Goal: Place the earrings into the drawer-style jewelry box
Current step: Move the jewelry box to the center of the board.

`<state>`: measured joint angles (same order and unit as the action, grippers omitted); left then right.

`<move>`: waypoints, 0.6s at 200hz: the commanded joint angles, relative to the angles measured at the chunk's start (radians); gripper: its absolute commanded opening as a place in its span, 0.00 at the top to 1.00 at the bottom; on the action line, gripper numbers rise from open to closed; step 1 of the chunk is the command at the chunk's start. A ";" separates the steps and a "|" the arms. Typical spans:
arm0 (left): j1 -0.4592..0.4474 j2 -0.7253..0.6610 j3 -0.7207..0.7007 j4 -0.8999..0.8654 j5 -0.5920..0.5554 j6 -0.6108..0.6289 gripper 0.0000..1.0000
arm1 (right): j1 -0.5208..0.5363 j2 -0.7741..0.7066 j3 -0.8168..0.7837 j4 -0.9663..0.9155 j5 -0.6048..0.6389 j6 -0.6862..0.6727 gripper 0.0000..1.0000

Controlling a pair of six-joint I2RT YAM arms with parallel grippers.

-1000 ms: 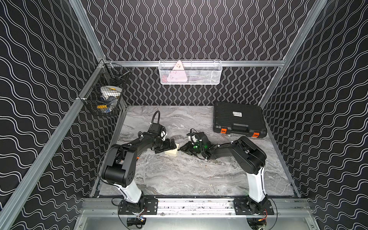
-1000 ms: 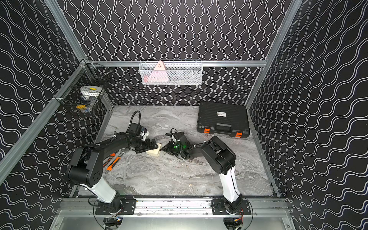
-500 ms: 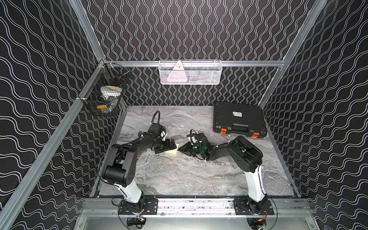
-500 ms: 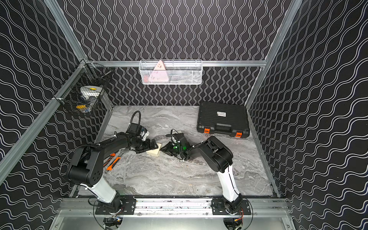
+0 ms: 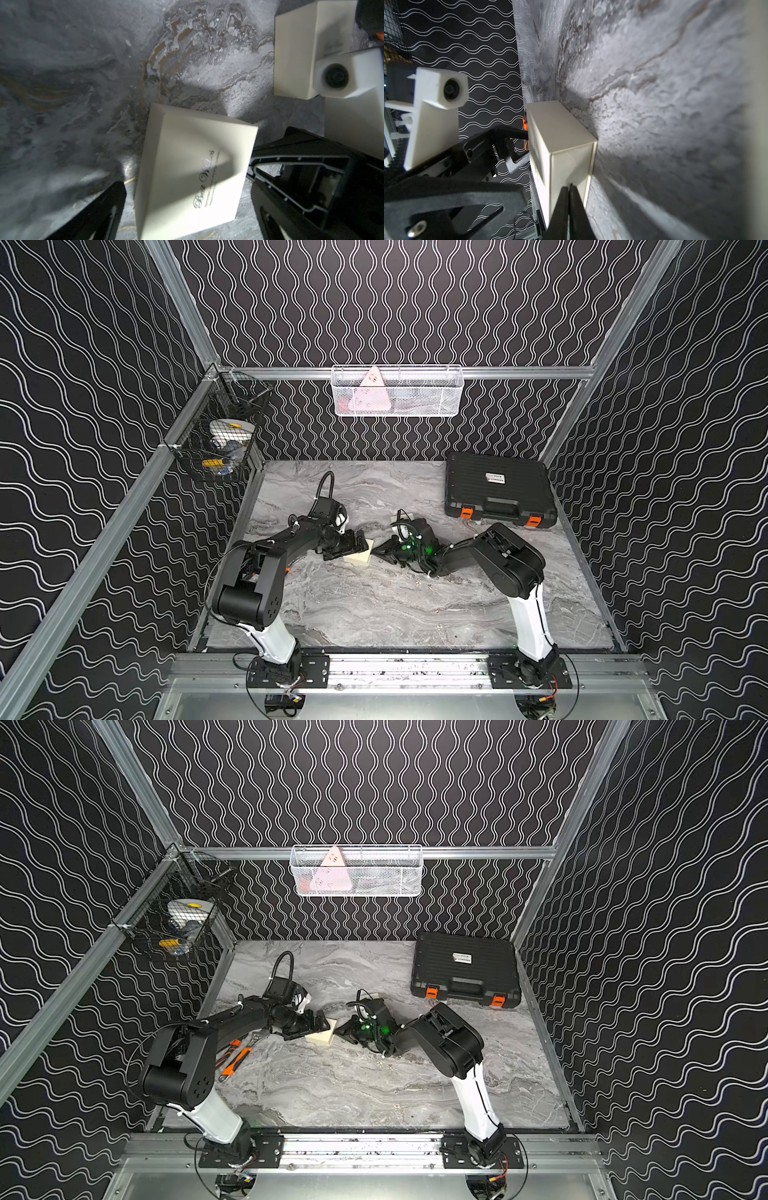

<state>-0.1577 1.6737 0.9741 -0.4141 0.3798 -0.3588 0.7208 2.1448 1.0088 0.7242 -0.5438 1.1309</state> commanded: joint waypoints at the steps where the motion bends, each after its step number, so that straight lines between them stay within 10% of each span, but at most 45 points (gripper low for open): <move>1: 0.001 -0.029 0.003 -0.025 -0.016 0.025 0.01 | 0.000 -0.013 -0.013 0.020 -0.010 0.014 1.00; 120: -0.183 -0.183 -0.118 -0.063 -0.149 -0.029 0.02 | -0.017 -0.245 -0.172 -0.311 -0.070 -0.210 1.00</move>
<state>-0.3115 1.4815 0.8650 -0.4786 0.2825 -0.3542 0.7094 1.9301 0.8471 0.5121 -0.6033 0.9970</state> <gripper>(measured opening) 0.984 0.049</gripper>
